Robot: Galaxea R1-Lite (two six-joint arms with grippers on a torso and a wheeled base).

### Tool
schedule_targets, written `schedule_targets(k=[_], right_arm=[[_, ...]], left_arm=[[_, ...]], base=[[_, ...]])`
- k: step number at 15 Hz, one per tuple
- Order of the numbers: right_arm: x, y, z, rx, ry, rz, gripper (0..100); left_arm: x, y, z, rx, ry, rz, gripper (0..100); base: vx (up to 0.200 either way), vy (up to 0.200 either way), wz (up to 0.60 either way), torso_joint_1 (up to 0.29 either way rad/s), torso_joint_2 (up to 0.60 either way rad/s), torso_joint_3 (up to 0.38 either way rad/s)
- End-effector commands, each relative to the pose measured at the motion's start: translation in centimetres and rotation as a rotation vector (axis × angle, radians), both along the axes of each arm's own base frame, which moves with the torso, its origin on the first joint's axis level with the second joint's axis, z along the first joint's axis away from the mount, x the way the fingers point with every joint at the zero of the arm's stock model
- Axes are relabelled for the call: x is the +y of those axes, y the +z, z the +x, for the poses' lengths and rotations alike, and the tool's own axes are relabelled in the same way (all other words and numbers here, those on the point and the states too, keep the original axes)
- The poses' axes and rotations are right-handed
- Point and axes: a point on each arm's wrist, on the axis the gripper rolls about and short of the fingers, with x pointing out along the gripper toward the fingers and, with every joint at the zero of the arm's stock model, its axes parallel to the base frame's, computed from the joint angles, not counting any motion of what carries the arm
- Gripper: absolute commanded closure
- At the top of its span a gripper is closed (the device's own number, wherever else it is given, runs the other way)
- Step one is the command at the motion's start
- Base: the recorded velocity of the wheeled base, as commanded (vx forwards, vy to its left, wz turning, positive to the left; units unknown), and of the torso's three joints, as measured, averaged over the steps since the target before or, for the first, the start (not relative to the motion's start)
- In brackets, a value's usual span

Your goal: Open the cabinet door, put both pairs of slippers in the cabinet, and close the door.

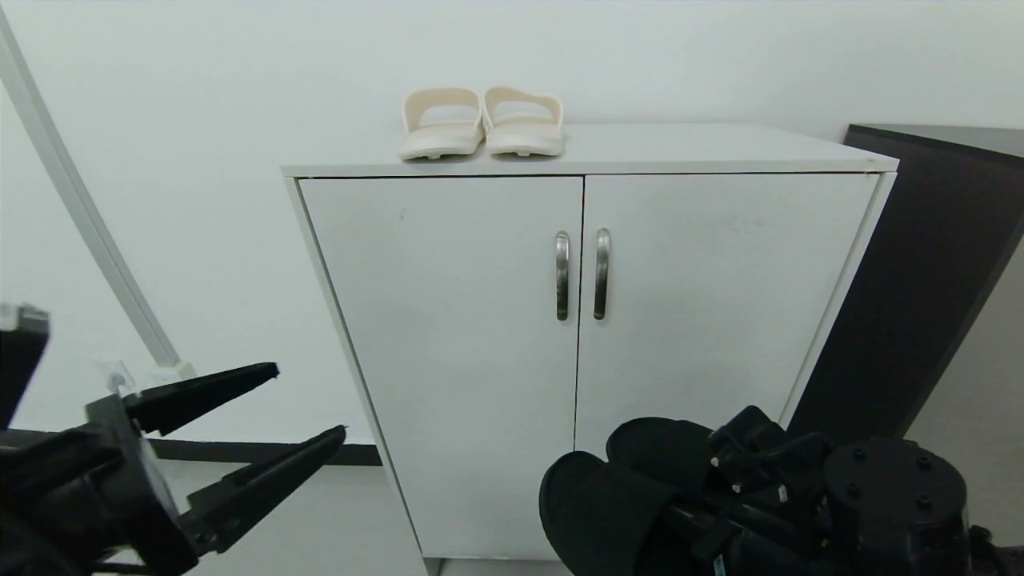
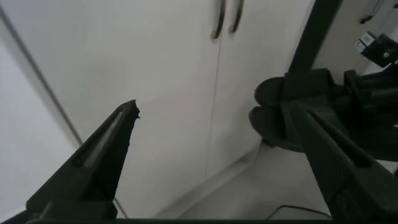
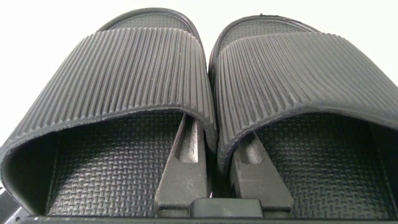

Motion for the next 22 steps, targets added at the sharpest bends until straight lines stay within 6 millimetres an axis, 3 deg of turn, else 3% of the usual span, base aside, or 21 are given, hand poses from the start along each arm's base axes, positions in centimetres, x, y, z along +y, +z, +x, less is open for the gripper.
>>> schedule_targets(k=[1, 5, 6, 8, 13, 17, 22], right_arm=[[0.1, -0.1, 0.0, 0.002, 0.003, -0.001, 100], [0.0, -0.1, 0.0, 0.010, 0.019, 0.001, 100], [0.0, -0.1, 0.0, 0.010, 0.019, 0.001, 100], [0.0, 0.0, 0.0, 0.006, 0.017, 0.006, 100], [0.1, -0.2, 0.0, 0.011, 0.019, 0.000, 100], [0.0, -0.2, 0.0, 0.010, 0.019, 0.001, 100], [0.0, -0.2, 0.0, 0.011, 0.019, 0.000, 100]], left_arm=[[-2.5, 0.2, 3.1, 0.068, -0.080, 0.008, 0], [-6.8, 2.4, 5.8, 0.078, -0.187, -0.043, 0], [-6.8, 2.4, 5.8, 0.078, -0.187, -0.043, 0], [-10.5, 4.1, 7.0, 0.044, -0.296, -0.061, 0], [-16.3, 6.1, 10.0, 0.094, -0.452, -0.166, 0], [-18.2, 5.8, 12.0, 0.164, -0.537, -0.210, 0], [-18.1, 5.8, 12.7, 0.179, -0.509, -0.227, 0]], base=[[0.000, 0.000, 0.00, 0.000, 0.00, 0.000], [0.000, 0.000, 0.00, 0.000, 0.00, 0.000], [0.000, 0.000, 0.00, 0.000, 0.00, 0.000], [0.000, 0.000, 0.00, 0.000, 0.00, 0.000], [0.000, 0.000, 0.00, 0.000, 0.00, 0.000], [0.000, 0.000, 0.00, 0.000, 0.00, 0.000], [0.000, 0.000, 0.00, 0.000, 0.00, 0.000]])
